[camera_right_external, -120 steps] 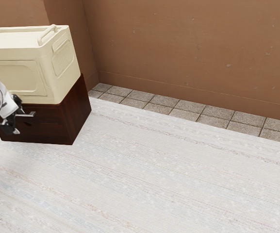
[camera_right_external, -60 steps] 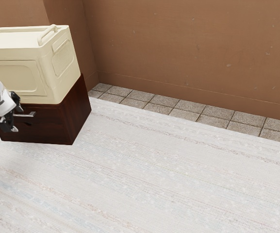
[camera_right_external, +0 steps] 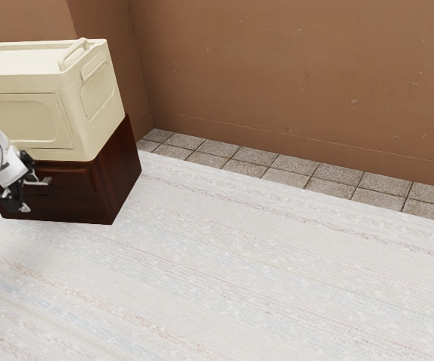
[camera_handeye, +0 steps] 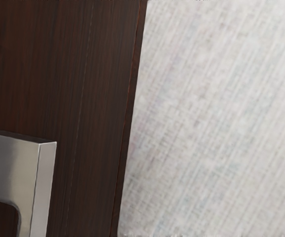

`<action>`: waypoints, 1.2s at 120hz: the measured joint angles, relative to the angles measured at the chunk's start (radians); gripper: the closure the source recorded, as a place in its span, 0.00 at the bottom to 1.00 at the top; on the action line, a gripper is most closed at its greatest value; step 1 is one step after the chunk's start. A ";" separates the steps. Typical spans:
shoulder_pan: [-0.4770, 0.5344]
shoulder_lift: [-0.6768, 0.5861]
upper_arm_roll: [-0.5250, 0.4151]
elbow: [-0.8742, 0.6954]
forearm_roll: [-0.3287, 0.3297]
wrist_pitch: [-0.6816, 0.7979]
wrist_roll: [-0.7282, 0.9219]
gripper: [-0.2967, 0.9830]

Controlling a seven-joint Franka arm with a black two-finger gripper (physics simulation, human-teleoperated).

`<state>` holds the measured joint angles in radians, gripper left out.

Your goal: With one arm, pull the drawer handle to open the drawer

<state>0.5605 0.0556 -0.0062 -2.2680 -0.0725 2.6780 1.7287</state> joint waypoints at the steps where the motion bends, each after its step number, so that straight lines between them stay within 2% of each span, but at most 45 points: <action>1: 0.000 -0.002 0.000 -0.002 0.000 0.000 0.000 0.26; 37: 0.014 -0.092 0.000 -0.113 0.002 -0.008 0.000 0.23; 63: 0.007 -0.174 0.002 -0.189 0.003 -0.013 0.000 0.26; 84: 0.053 -0.191 0.003 -0.213 0.006 -0.014 0.001 0.25; 144: 0.056 -0.310 0.003 -0.333 0.001 -0.021 0.003 0.25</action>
<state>0.6169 -0.2543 -0.0033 -2.6011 -0.0715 2.6573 1.7315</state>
